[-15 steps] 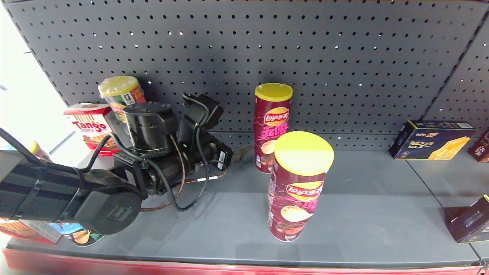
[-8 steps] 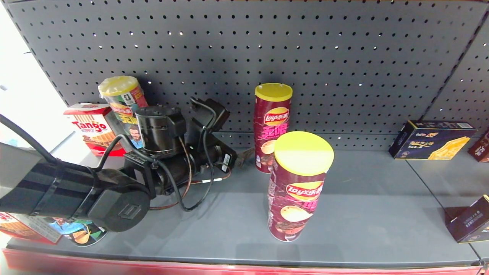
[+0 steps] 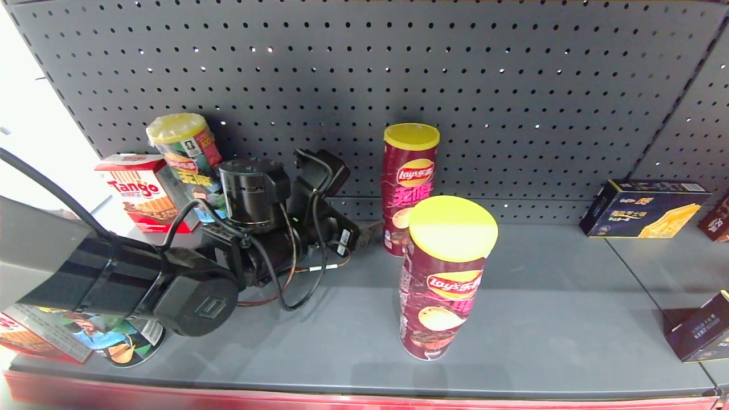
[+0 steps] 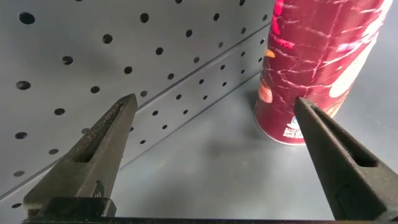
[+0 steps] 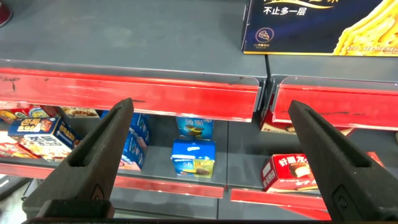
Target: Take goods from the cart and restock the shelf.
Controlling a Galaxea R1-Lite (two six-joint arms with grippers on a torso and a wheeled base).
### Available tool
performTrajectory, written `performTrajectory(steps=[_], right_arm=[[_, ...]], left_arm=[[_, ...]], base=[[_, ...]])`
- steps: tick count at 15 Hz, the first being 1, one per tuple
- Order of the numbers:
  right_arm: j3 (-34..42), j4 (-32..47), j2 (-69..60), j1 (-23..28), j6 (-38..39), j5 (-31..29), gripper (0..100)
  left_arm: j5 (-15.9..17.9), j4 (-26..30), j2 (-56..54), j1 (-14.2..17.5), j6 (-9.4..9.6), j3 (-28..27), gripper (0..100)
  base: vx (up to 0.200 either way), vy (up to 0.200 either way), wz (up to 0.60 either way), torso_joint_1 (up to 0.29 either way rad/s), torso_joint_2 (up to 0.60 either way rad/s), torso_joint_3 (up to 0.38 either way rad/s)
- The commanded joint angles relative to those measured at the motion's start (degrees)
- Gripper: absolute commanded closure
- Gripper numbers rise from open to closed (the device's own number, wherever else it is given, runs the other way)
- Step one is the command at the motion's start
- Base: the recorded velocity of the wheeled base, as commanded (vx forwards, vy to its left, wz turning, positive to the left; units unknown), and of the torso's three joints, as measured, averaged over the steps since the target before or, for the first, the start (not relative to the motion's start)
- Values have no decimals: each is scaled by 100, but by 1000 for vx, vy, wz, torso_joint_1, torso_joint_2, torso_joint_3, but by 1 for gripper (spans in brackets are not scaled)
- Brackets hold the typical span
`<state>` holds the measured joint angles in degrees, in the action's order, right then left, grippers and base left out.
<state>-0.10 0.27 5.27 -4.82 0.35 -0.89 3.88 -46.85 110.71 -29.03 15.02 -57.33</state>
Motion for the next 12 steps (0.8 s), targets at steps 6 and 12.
performTrajectory(steps=[6,12], right_arm=[[1,0,9,-2,0,1,0],[1,0,9,-2,0,1,0]], left_arm=[[-80,-9,12,46,45,-6,0],[-159,9,293,46,194,-243,0]], base=[[0,0,0,0,0,0],[0,0,0,0,0,0]])
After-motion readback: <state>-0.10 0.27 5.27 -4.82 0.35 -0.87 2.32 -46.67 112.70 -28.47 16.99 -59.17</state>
